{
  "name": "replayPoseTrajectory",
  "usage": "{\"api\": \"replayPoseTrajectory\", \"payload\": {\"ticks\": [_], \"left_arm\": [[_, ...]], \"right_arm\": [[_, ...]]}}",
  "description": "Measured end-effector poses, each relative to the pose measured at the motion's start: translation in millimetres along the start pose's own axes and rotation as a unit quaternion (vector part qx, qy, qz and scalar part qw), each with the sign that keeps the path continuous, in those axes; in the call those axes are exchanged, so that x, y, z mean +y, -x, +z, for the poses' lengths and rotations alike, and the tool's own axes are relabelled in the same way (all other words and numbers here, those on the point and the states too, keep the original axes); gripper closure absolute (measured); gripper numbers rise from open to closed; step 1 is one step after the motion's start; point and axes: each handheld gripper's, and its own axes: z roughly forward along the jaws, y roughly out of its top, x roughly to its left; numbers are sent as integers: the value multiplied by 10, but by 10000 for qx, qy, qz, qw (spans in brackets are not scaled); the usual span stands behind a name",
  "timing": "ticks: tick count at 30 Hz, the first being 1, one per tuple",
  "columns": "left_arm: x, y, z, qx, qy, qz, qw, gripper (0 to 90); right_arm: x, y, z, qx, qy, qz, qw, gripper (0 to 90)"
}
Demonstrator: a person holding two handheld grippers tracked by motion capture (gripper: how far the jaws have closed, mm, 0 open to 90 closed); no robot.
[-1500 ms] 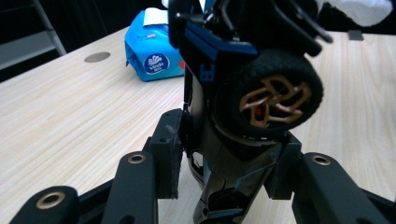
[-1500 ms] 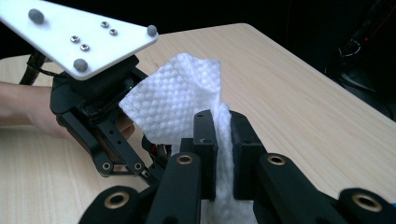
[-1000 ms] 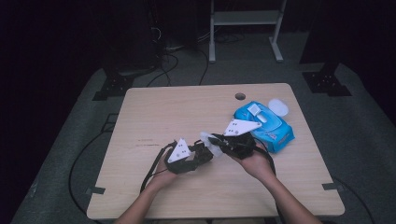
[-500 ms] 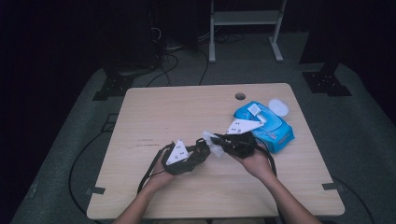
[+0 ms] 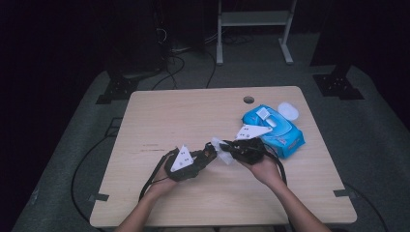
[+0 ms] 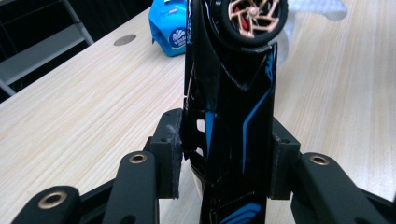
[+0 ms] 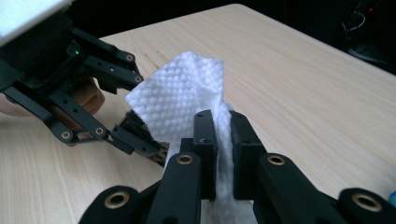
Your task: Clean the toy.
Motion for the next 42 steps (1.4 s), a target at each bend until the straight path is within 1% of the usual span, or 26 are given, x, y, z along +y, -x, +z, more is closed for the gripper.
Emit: {"api": "replayPoseTrajectory", "payload": {"ticks": [2,6,8,9,11,13,15,17,18,20,21,23,24,27,29,32,34,36,38,40,42], "left_arm": [[-6,5,2,6,-12,8,10000,568],[-7,9,8,9,-111,86,9999,568],[-12,11,14,6,-143,61,9999,568],[-14,12,18,19,-176,97,9998,568],[-21,19,29,-2,-271,149,9995,568],[-34,29,53,23,-393,222,9990,568],[-56,39,91,2,-513,204,9985,568],[-77,49,123,20,-665,256,9975,568],[-90,57,141,-16,-724,264,9970,568],[-104,80,162,-18,-825,393,9958,567],[-107,83,167,-46,-778,332,9964,567],[-104,79,169,-46,-795,325,9963,567],[-107,72,168,-66,-796,283,9964,567],[-118,55,163,-117,-770,162,9968,566],[-119,53,158,-127,-770,158,9968,566],[-120,63,155,-129,-759,168,9969,566],[-120,64,155,-131,-759,183,9969,566],[-122,66,154,-130,-751,185,9969,566],[-126,60,151,-138,-753,175,9969,566],[-128,61,151,-141,-740,177,9970,566],[-124,72,151,-125,-740,206,9970,565]], "right_arm": [[-28,23,14,11,-3,89,10000,828],[-94,76,47,27,-43,242,9997,828],[-126,102,58,50,-34,312,9995,827],[-143,116,65,61,-30,359,9993,827],[-183,148,82,61,-75,415,9991,827],[-233,189,105,70,-102,521,9986,827],[-282,223,131,106,-124,604,9980,827],[-323,245,161,132,-168,697,9973,827],[-341,252,179,161,-178,721,9971,827],[-366,254,201,175,-240,741,9968,827],[-373,255,206,194,-238,743,9968,827],[-372,251,197,215,-238,758,9966,827],[-365,251,184,233,-213,761,9966,827],[-313,235,125,371,-92,795,9961,828],[-259,222,107,561,-7,856,9947,827],[-199,164,161,688,-87,767,9946,827],[-188,140,235,694,-202,706,9949,827],[-201,147,317,728,-292,752,9941,827],[-218,151,353,762,-321,780,9935,827],[-227,152,362,768,-332,814,9932,828],[-233,147,358,775,-381,770,9933,829]]}}
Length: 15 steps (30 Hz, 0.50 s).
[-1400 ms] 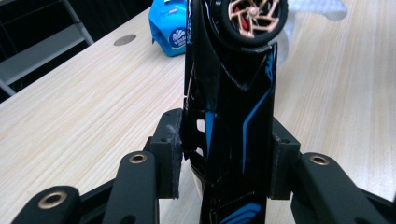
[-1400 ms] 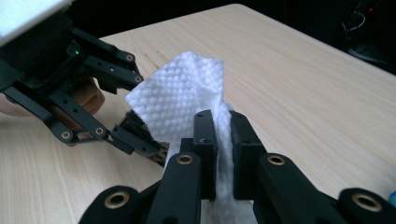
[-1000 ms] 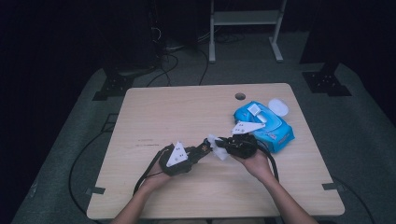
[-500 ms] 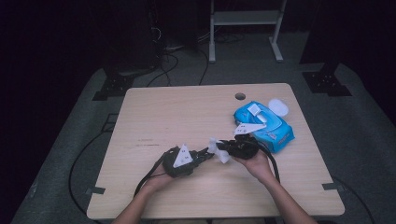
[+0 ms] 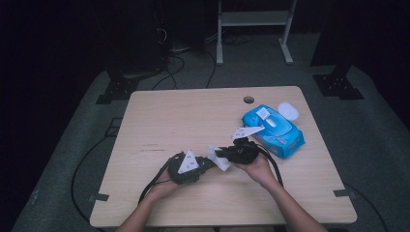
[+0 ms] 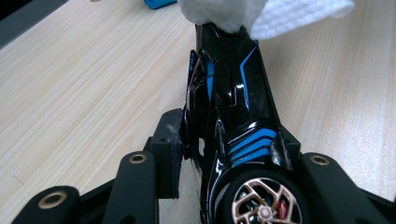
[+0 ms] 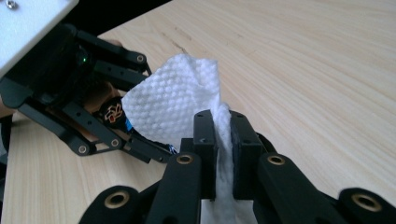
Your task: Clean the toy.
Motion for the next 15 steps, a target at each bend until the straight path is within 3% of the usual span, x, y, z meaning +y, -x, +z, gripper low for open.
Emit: {"api": "replayPoseTrajectory", "payload": {"ticks": [9,15], "left_arm": [[13,8,-29,-160,47,-129,9998,522],[2,-24,-39,-336,162,-399,9985,479]], "right_arm": [[-54,-47,-48,34,-98,-60,9999,832],[-62,-53,-54,21,-113,-105,9999,833]]}}
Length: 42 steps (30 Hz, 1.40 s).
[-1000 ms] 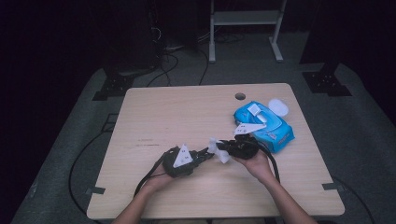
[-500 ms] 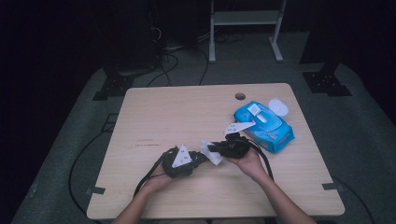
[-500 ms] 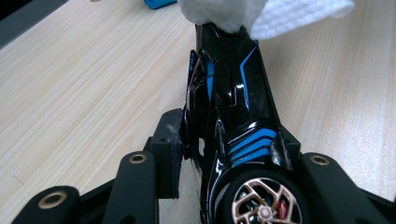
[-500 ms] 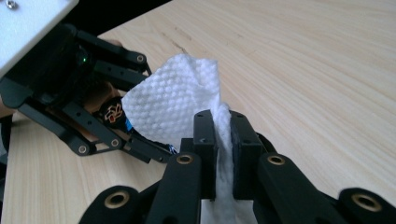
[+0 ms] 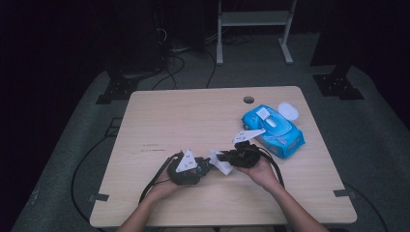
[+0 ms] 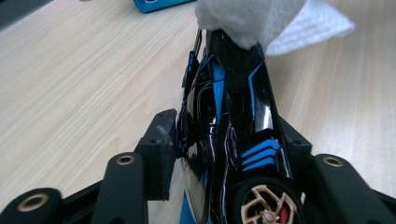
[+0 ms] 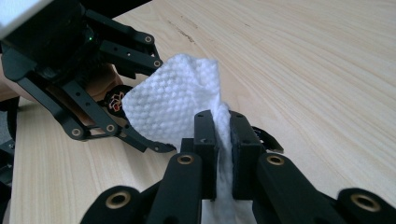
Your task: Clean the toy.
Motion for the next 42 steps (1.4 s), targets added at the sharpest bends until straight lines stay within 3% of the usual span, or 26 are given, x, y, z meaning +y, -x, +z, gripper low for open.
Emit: {"api": "replayPoseTrajectory", "payload": {"ticks": [8,11,16,25,31,33,42], "left_arm": [[-4,-42,-34,-304,42,-330,9990,396],[-8,-14,-26,-259,-117,-268,9992,350],[-29,-30,-13,-263,-149,-297,9991,344],[-20,-18,1,-286,-249,-158,9992,292],[-28,-16,10,-406,-203,-207,9988,306],[-22,-11,15,-356,-209,-148,9990,325],[-23,-17,15,-352,-152,-233,9990,309]], "right_arm": [[-12,-20,-11,-29,-57,-49,10000,833],[-44,-35,8,-31,-167,-61,9998,833],[-78,-64,18,-47,-151,-97,9998,833],[-133,-51,37,-136,-169,-48,9998,832],[-174,-5,59,-193,-210,-2,9996,832],[-182,14,58,-192,-195,49,9996,832],[-199,46,-23,-253,-108,84,9996,831]]}}
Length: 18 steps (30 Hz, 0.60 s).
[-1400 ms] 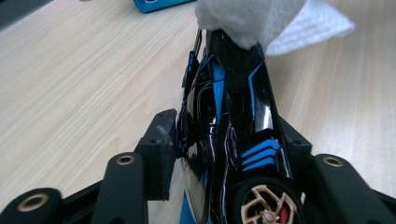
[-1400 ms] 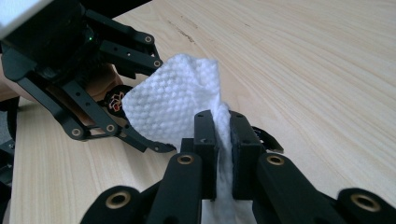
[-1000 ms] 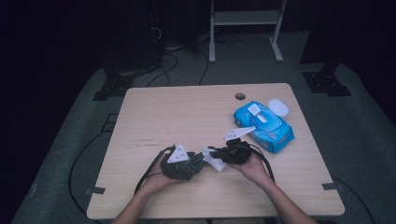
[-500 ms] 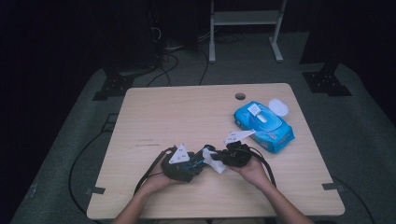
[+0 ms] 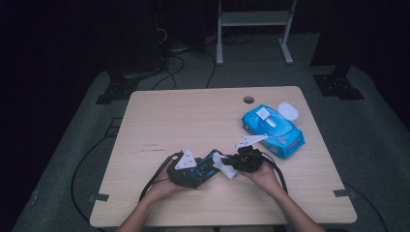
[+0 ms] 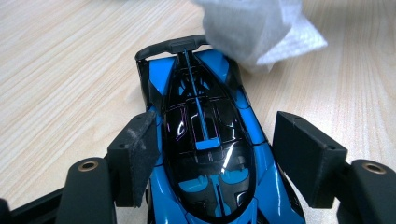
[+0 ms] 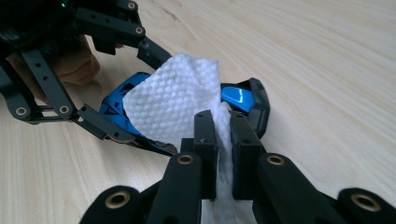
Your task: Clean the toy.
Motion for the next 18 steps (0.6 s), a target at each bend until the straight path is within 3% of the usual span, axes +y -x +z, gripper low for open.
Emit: {"api": "replayPoseTrajectory", "payload": {"ticks": [9,18], "left_arm": [[8,0,-10,12,49,-24,10000,301],[17,-16,-20,9,81,-56,10000,300]], "right_arm": [[-54,167,-325,-255,198,99,9994,830],[-245,345,-481,-536,124,239,9982,827]]}}
